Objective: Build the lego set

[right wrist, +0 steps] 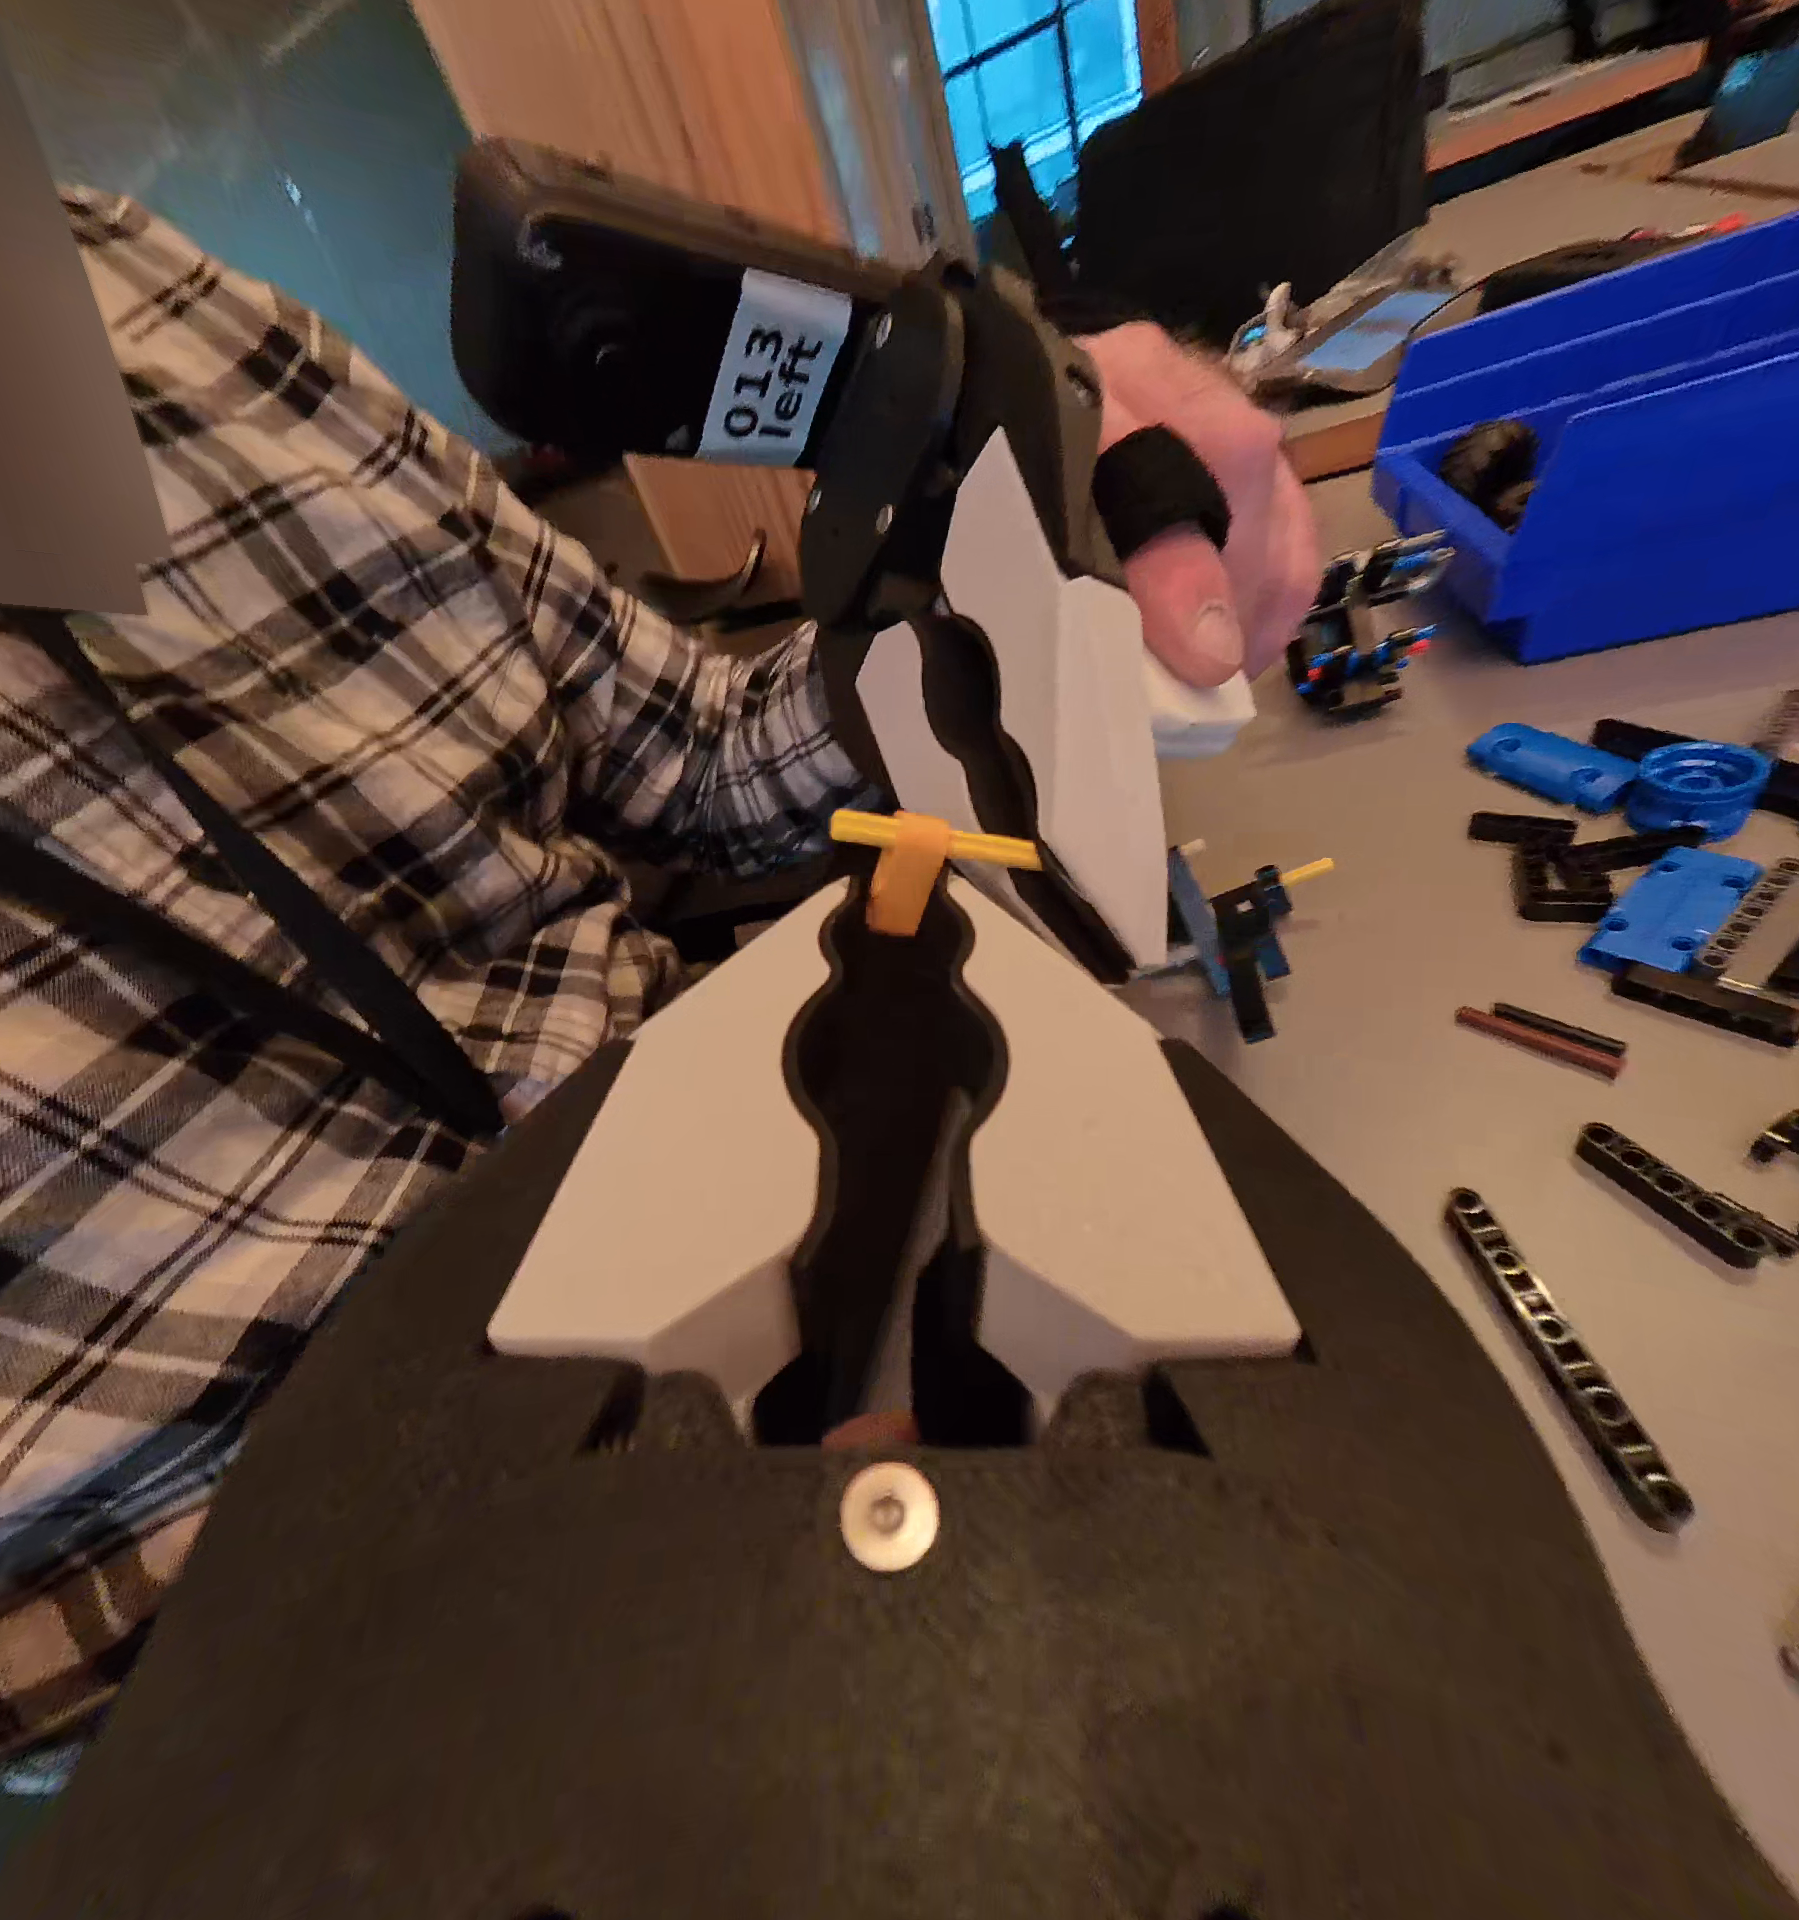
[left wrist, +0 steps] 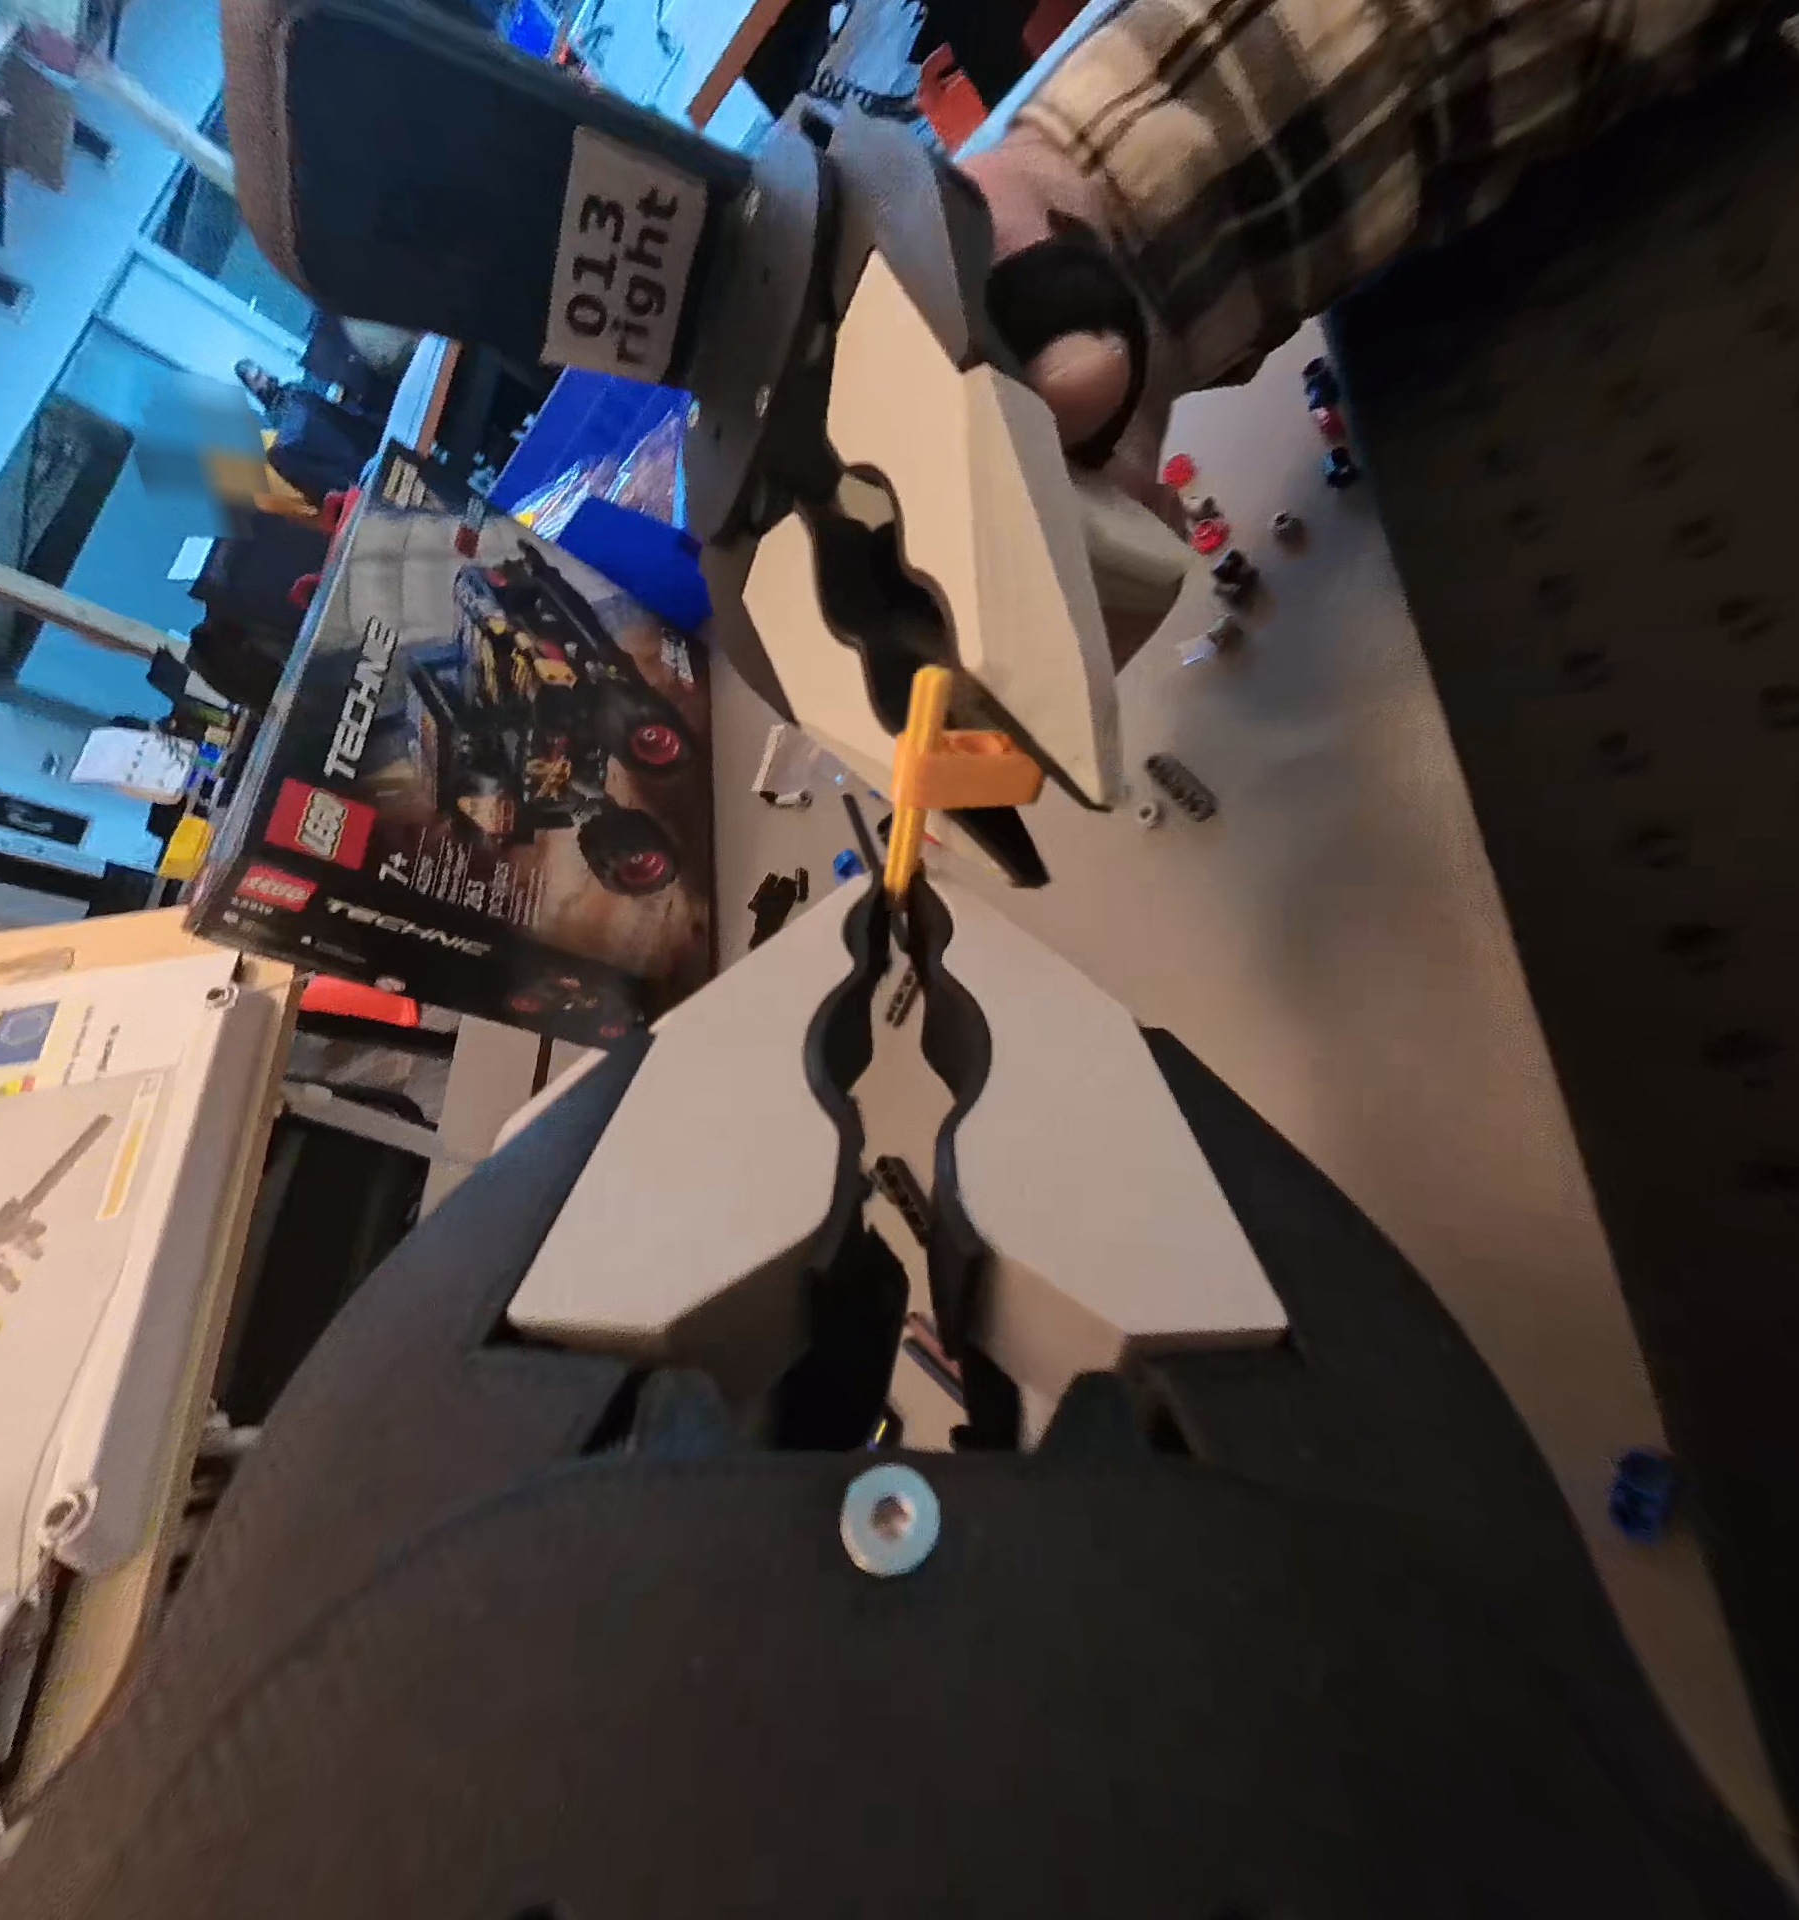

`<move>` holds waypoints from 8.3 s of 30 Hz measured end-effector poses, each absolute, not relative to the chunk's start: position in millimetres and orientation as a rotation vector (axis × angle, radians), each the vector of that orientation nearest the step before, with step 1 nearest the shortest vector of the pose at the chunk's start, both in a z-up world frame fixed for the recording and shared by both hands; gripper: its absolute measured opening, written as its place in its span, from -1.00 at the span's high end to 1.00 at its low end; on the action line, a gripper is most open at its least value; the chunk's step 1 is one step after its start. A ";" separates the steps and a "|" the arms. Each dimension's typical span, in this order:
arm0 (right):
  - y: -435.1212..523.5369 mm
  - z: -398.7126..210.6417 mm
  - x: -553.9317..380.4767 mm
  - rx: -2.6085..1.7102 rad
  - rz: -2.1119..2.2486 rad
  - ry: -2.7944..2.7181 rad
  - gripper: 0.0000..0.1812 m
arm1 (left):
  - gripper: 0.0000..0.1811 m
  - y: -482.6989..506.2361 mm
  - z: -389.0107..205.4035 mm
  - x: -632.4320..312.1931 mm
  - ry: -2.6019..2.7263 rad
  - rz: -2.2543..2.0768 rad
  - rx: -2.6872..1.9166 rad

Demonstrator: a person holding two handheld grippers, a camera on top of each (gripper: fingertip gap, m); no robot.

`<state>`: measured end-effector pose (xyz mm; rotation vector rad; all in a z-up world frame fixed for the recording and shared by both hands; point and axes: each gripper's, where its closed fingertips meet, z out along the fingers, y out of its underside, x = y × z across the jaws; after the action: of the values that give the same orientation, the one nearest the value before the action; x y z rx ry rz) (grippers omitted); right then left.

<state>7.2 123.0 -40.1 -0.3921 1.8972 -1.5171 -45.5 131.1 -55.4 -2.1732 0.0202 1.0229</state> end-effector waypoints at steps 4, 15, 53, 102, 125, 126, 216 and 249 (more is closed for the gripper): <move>115.3 -32.7 -15.0 -0.280 -1.629 1.913 0.88 | 0.99 118.2 -52.1 -59.1 -0.129 1.022 -2.162; 97.3 -31.6 -69.4 -0.107 -1.963 2.259 0.82 | 0.99 80.7 -53.1 -90.3 -0.493 1.042 -2.135; 74.9 -25.2 -87.4 0.157 -2.035 2.230 0.94 | 0.51 13.2 -78.1 -34.0 -0.654 0.841 -2.230; 85.4 -33.7 -91.4 0.157 -2.043 2.244 0.94 | 0.65 -7.7 -127.4 24.1 -0.793 0.740 -2.331; 88.6 -30.6 -92.8 0.164 -2.057 2.233 0.94 | 0.91 -8.3 -119.3 -30.6 -1.173 0.562 -1.875; 88.7 -30.3 -92.5 0.161 -2.058 2.232 0.94 | 0.90 -10.2 -123.5 -35.1 -1.210 0.552 -1.845; 90.2 -31.3 -92.3 0.173 -2.039 2.215 0.95 | 0.91 -24.5 -121.4 2.4 -0.944 1.000 -2.275; 90.6 -29.9 -90.4 0.168 -2.040 2.207 0.94 | 0.99 -52.9 -147.5 6.2 -1.355 0.699 -1.970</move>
<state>-90.4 90.6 -29.9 0.1675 2.2071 -2.0400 6.2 -52.9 -147.5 -1.9695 -1.3550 0.6990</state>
